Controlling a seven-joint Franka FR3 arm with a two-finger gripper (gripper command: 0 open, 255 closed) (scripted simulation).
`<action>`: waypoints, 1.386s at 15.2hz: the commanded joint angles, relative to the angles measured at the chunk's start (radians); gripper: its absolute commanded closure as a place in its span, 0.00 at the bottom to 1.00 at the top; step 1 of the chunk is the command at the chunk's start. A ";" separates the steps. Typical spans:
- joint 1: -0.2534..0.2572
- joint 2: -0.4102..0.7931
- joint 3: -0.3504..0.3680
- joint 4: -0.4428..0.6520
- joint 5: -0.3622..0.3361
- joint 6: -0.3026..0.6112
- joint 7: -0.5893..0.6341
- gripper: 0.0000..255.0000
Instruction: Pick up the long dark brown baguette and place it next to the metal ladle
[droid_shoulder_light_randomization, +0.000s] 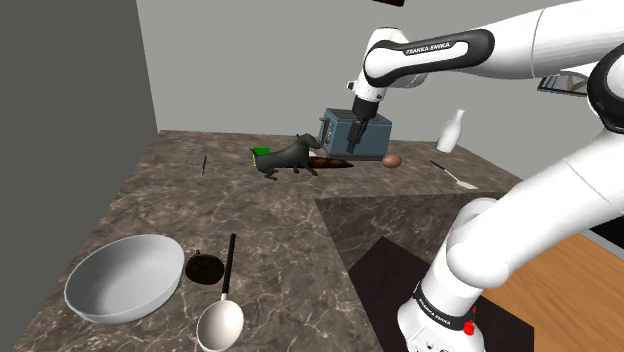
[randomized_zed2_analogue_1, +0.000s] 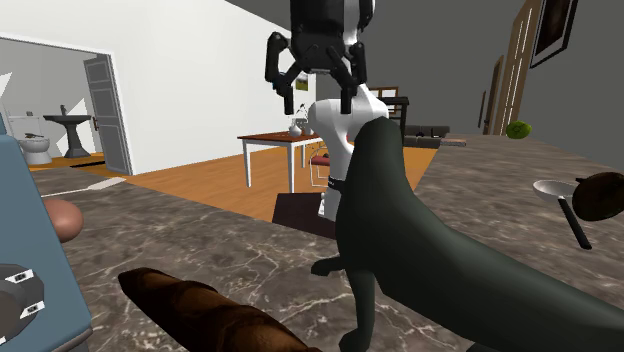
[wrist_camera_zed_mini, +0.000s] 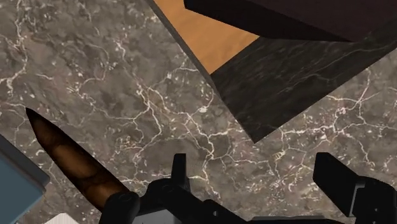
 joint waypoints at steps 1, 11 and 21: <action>0.011 0.074 -0.043 0.034 0.003 0.042 -0.093 0.00; 0.045 0.492 -0.163 0.281 0.162 0.185 -0.532 0.00; -0.037 0.846 -0.116 0.582 0.323 0.202 -0.835 0.00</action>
